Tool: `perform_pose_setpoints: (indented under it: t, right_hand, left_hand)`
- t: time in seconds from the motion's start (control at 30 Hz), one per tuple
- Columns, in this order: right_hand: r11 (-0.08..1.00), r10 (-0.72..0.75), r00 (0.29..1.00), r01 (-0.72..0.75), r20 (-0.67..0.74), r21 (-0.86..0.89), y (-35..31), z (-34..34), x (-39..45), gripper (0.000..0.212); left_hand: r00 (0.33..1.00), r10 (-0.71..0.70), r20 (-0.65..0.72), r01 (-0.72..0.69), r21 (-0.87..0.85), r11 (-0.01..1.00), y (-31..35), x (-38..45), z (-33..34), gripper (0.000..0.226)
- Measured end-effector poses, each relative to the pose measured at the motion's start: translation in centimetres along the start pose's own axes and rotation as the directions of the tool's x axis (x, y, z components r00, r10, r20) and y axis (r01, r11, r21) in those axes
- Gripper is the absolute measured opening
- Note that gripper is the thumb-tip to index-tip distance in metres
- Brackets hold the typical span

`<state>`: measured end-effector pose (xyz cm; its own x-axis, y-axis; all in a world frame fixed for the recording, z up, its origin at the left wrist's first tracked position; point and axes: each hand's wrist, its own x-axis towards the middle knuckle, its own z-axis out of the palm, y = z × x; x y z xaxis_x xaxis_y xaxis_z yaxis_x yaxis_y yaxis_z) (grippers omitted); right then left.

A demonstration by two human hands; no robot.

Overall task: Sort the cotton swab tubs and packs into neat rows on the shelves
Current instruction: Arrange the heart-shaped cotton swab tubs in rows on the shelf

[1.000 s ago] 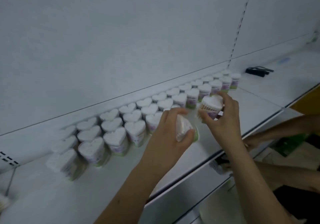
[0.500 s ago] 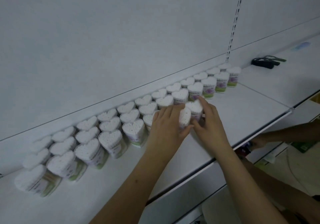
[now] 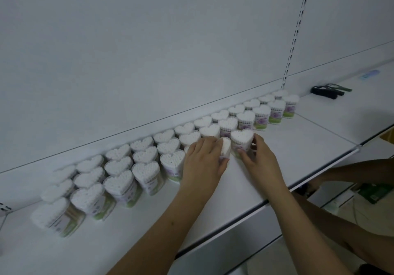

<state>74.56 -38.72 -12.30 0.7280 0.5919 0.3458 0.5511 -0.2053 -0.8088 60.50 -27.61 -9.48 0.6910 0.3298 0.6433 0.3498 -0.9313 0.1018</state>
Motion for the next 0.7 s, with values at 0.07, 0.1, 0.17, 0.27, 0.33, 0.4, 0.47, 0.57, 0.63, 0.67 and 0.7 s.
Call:
perform_pose_setpoints:
  t: [0.07,0.1,0.17,0.27,0.33,0.4,0.47,0.57,0.63,0.67,0.7]
  right_hand:
    - [0.999,-0.008,1.0,0.009,0.026,-0.035,-0.1,0.0,0.1,0.049]
    - [0.999,-0.007,0.999,0.008,0.039,-0.048,-0.2,0.0,0.2,0.049]
    - [0.997,0.002,0.998,0.002,0.058,-0.075,-0.1,0.1,0.5,0.049]
    - [0.99,0.01,0.997,0.001,0.078,-0.141,-0.3,0.3,0.9,0.051]
    - [0.983,0.033,0.995,-0.015,0.096,-0.183,-0.6,0.3,1.3,0.051]
    - [0.979,0.043,0.991,-0.017,0.126,-0.203,-0.7,0.4,1.7,0.051]
    - [0.977,0.054,0.987,-0.02,0.153,-0.211,-1.1,0.3,2.1,0.049]
    - [0.969,0.107,0.969,-0.052,0.221,-0.241,-1.3,-0.2,2.6,0.054]
    - [0.945,0.179,0.955,-0.101,0.236,-0.312,-1.5,-0.9,2.8,0.074]
    - [0.937,0.2,0.958,-0.126,0.205,-0.327,-1.9,-1.3,2.7,0.078]
    - [0.938,0.189,0.97,-0.132,0.152,-0.321,-2.5,-1.8,2.6,0.075]
  left_hand:
    - [1.0,-0.002,-0.007,0.002,0.0,1.0,0.0,0.2,0.1,0.044]
    - [1.0,-0.001,-0.005,0.001,0.003,1.0,-0.1,0.3,0.2,0.044]
    - [1.0,-0.011,0.009,0.011,0.023,1.0,-0.2,0.6,0.3,0.044]
    - [0.998,-0.045,0.047,0.041,0.085,0.996,-0.2,0.9,0.5,0.049]
    - [0.997,-0.054,0.059,0.048,0.098,0.994,-0.2,1.2,0.5,0.05]
    - [0.996,-0.065,0.062,0.059,0.09,0.994,-0.3,1.4,0.4,0.047]
    - [0.996,-0.071,0.06,0.066,0.089,0.994,-0.1,1.5,0.3,0.042]
    - [0.997,-0.061,0.057,0.056,0.099,0.993,-0.1,1.6,0.3,0.041]
    - [0.996,-0.072,0.044,0.07,0.054,0.996,-0.5,1.5,0.1,0.045]
    - [0.996,-0.089,0.026,0.088,0.012,0.996,-0.6,1.3,-0.3,0.048]
    - [0.994,-0.112,0.003,0.112,-0.036,0.993,-0.7,0.9,-0.9,0.049]
